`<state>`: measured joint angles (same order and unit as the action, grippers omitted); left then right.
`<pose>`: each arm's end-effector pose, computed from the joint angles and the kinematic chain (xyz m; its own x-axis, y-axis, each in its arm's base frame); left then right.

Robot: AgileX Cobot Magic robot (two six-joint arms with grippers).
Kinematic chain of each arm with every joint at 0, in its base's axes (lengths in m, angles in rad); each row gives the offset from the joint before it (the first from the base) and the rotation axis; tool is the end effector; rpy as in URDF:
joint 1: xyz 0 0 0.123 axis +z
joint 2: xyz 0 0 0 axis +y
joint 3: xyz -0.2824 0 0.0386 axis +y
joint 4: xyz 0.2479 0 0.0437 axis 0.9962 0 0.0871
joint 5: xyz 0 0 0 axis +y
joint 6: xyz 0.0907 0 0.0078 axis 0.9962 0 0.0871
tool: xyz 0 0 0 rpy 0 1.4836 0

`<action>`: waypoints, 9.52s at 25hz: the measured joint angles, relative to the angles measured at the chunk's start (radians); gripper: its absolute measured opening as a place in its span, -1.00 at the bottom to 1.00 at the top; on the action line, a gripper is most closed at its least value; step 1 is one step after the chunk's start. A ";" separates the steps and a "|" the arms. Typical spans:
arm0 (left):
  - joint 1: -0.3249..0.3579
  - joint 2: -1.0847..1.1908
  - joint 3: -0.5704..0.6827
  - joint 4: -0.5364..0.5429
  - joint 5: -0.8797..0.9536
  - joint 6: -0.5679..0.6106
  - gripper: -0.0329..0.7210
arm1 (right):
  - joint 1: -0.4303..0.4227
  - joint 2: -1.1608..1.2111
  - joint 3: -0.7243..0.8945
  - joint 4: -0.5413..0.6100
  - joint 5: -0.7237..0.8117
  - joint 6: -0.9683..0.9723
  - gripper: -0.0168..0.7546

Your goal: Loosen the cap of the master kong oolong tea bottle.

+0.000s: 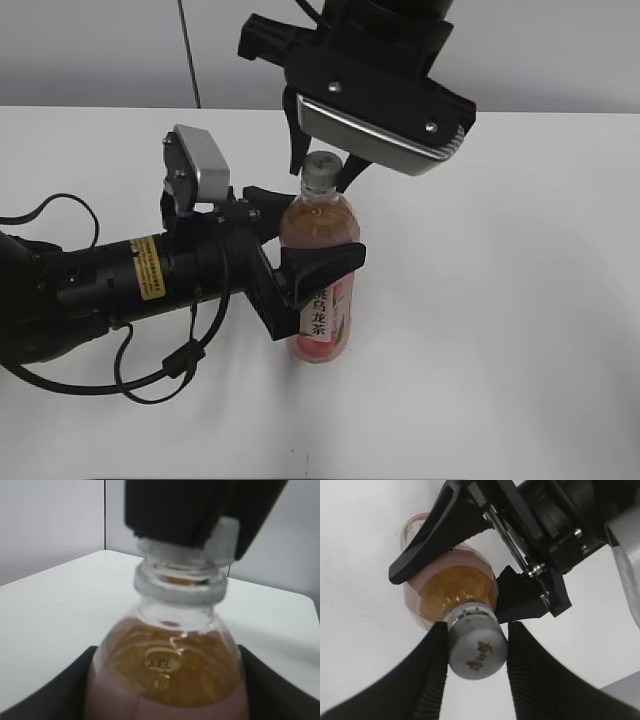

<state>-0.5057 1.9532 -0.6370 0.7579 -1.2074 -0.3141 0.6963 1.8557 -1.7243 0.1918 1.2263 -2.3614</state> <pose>0.2473 -0.2037 0.1318 -0.1129 0.0716 -0.9910 0.9290 0.3615 -0.0797 0.2924 0.2657 0.3086 0.9885 -0.1333 0.0719 -0.1015 -0.9353 -0.3391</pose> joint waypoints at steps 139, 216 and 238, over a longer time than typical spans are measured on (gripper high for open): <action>0.000 0.000 0.000 -0.007 0.003 0.000 0.32 | -0.357 -1.765 1.211 -0.174 -0.127 2.270 0.42; 0.000 -0.795 0.004 0.270 0.548 -0.576 0.66 | -0.357 -1.767 1.211 -0.175 -0.129 2.270 0.42; -0.002 -1.453 0.069 -0.544 1.331 -0.026 0.63 | -0.357 -1.767 1.211 -0.175 -0.129 2.270 0.42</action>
<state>-0.5075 0.5004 -0.5675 0.2136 0.1237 -0.3397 0.3395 0.0885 -0.5135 0.0171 1.0977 -0.0914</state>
